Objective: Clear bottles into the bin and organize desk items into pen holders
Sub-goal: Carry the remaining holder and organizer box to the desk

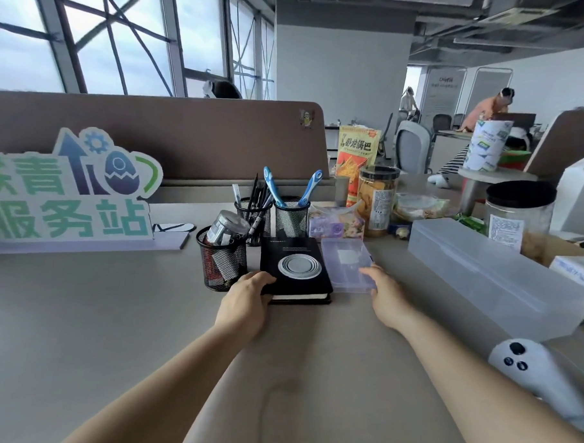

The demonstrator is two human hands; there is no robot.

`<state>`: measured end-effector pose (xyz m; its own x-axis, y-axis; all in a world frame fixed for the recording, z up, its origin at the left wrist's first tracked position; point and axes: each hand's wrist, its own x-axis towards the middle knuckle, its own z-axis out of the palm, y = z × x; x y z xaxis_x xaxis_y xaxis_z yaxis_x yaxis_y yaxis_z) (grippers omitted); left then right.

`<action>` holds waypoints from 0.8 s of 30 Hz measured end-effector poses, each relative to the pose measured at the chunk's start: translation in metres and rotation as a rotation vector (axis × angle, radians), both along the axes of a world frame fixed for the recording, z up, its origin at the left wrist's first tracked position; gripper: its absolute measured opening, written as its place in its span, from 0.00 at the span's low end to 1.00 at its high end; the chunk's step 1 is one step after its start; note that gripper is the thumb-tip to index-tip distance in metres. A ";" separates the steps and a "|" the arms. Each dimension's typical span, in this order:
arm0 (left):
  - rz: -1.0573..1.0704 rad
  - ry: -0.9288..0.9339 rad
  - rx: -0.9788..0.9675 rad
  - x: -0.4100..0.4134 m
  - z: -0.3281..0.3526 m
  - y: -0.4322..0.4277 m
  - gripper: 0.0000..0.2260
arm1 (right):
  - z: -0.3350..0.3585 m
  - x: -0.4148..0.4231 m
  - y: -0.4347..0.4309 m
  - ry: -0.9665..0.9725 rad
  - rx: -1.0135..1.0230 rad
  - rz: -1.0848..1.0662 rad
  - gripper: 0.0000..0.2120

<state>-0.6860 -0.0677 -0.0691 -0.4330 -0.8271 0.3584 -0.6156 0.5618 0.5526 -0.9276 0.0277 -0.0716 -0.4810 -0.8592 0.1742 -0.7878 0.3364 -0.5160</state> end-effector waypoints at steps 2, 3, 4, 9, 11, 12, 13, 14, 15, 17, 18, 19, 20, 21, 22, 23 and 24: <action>-0.006 0.005 0.003 -0.005 -0.001 -0.004 0.15 | 0.001 -0.004 -0.004 0.012 0.027 -0.042 0.24; -0.007 0.004 0.006 -0.007 0.000 -0.005 0.15 | 0.002 -0.005 -0.005 0.019 0.039 -0.060 0.24; -0.009 -0.001 0.007 -0.009 -0.001 -0.005 0.15 | 0.004 -0.007 -0.005 0.026 0.052 -0.074 0.24; -0.021 -0.021 0.018 -0.014 -0.001 -0.004 0.16 | 0.016 -0.006 -0.004 0.074 0.120 -0.114 0.22; -0.022 -0.052 0.021 -0.010 0.000 -0.004 0.17 | 0.024 0.002 -0.003 0.104 0.109 -0.131 0.22; -0.022 -0.061 0.014 -0.005 0.001 -0.003 0.18 | 0.029 0.008 -0.004 0.126 0.095 -0.130 0.22; -0.023 -0.058 0.000 0.001 0.002 -0.002 0.19 | 0.035 0.015 -0.005 0.146 0.074 -0.117 0.22; -0.020 -0.040 -0.026 0.009 0.004 -0.002 0.18 | 0.039 0.022 -0.007 0.160 0.047 -0.090 0.22; -0.010 -0.016 -0.057 0.018 0.007 -0.002 0.17 | 0.043 0.031 -0.010 0.165 0.022 -0.057 0.21; 0.046 0.041 -0.091 0.038 0.013 -0.004 0.13 | 0.049 0.049 -0.020 0.126 -0.014 0.009 0.21; 0.097 0.064 -0.083 0.048 0.015 -0.008 0.12 | 0.051 0.060 -0.026 0.082 -0.028 0.047 0.21; 0.154 0.076 -0.064 0.058 0.017 -0.013 0.12 | 0.054 0.071 -0.032 0.045 -0.045 0.091 0.21; 0.203 0.084 -0.038 0.066 0.019 -0.018 0.14 | 0.056 0.082 -0.040 0.018 -0.062 0.136 0.20; 0.245 0.090 0.000 0.073 0.019 -0.026 0.17 | 0.059 0.093 -0.047 -0.006 -0.082 0.182 0.20; 0.280 0.097 0.053 0.078 0.019 -0.033 0.23 | 0.062 0.103 -0.054 -0.036 -0.101 0.223 0.21; 0.305 0.101 0.118 0.082 0.019 -0.041 0.30 | 0.065 0.112 -0.062 -0.074 -0.119 0.260 0.22; 0.313 0.104 0.176 0.084 0.019 -0.047 0.36 | 0.068 0.120 -0.070 -0.122 -0.133 0.288 0.25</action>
